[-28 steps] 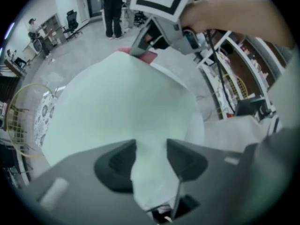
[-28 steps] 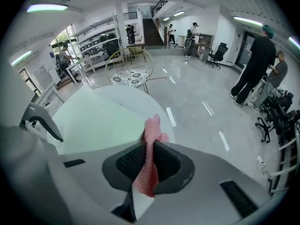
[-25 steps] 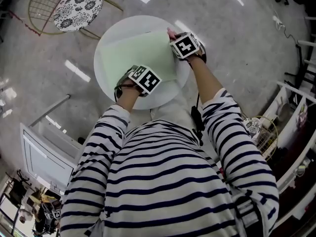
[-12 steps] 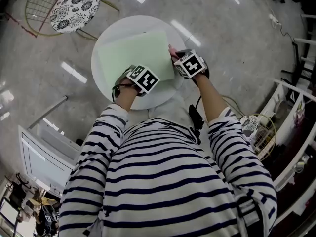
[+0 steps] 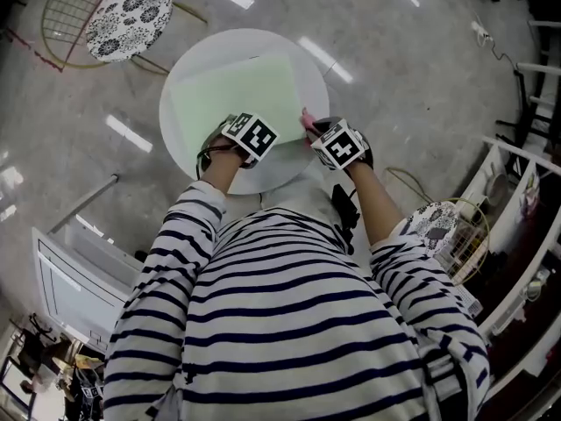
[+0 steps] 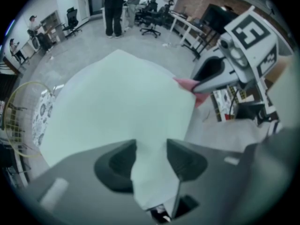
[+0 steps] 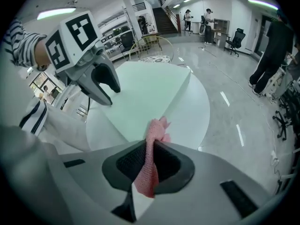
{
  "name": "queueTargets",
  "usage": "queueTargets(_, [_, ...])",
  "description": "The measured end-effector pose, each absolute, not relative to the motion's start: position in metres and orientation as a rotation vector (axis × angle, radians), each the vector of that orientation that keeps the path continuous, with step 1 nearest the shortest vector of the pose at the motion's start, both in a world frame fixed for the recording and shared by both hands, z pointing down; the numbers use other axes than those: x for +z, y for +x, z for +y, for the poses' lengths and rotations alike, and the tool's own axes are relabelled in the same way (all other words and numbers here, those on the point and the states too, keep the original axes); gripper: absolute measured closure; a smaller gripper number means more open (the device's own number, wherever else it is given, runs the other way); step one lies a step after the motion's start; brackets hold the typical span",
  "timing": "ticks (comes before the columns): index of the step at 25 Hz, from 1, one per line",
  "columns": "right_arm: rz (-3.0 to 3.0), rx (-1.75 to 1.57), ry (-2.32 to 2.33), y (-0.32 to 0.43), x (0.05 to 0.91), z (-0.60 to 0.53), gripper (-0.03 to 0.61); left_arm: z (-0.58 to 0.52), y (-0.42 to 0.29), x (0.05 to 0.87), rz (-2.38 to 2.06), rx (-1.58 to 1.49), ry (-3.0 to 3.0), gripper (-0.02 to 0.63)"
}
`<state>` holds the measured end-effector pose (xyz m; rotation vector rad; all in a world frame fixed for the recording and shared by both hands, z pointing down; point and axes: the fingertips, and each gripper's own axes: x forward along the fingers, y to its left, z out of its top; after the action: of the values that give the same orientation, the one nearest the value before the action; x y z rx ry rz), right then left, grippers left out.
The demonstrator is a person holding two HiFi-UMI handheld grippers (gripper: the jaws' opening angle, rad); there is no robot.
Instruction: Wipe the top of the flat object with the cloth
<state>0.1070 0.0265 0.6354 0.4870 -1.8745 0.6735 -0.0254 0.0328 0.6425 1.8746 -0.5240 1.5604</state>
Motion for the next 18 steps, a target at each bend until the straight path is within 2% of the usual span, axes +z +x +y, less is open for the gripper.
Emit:
queueTargets(13, [-1.777,0.658,0.079,0.094,0.617,0.102,0.537,0.032,-0.025,0.643,-0.526,1.568,1.87,0.405])
queueTargets(18, [-1.81,0.605,0.206,0.078,0.628,0.081,0.537,0.033,-0.022,0.642,-0.525,1.579,1.873,0.405])
